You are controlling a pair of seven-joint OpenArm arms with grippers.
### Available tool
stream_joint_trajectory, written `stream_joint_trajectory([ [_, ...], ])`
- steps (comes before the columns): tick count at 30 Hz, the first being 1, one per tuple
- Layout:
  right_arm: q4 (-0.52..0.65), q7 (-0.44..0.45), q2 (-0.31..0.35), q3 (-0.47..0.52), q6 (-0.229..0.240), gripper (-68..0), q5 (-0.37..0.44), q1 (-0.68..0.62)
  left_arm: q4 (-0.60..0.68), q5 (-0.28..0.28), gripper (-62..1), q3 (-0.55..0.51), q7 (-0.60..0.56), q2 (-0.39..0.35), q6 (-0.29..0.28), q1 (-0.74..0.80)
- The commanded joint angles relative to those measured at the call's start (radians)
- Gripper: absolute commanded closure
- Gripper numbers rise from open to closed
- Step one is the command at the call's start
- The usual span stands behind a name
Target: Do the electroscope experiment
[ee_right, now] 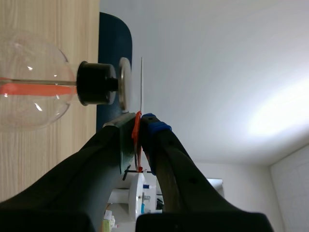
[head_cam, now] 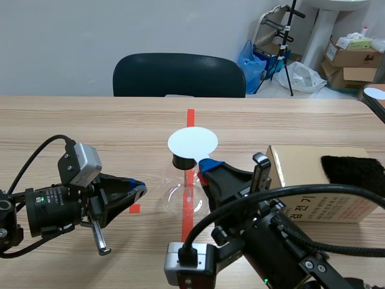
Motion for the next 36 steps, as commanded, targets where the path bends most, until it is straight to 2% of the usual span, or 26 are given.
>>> stream_joint_trajectory([
  [1,0.006,0.0,0.008,0.008,-0.014,-0.9,0.001,0.015,0.012,-0.013,-3.0,-0.006,-0.014,0.005,-0.001,-0.003],
  [5,0.006,0.0,0.008,0.008,-0.014,-0.9,0.001,0.029,0.012,-0.013,-3.0,-0.006,-0.014,0.005,0.017,-0.003],
  [36,0.006,0.0,0.008,0.008,-0.01,-0.9,0.016,0.047,0.012,-0.013,-3.0,-0.006,-0.014,0.005,0.017,-0.003],
])
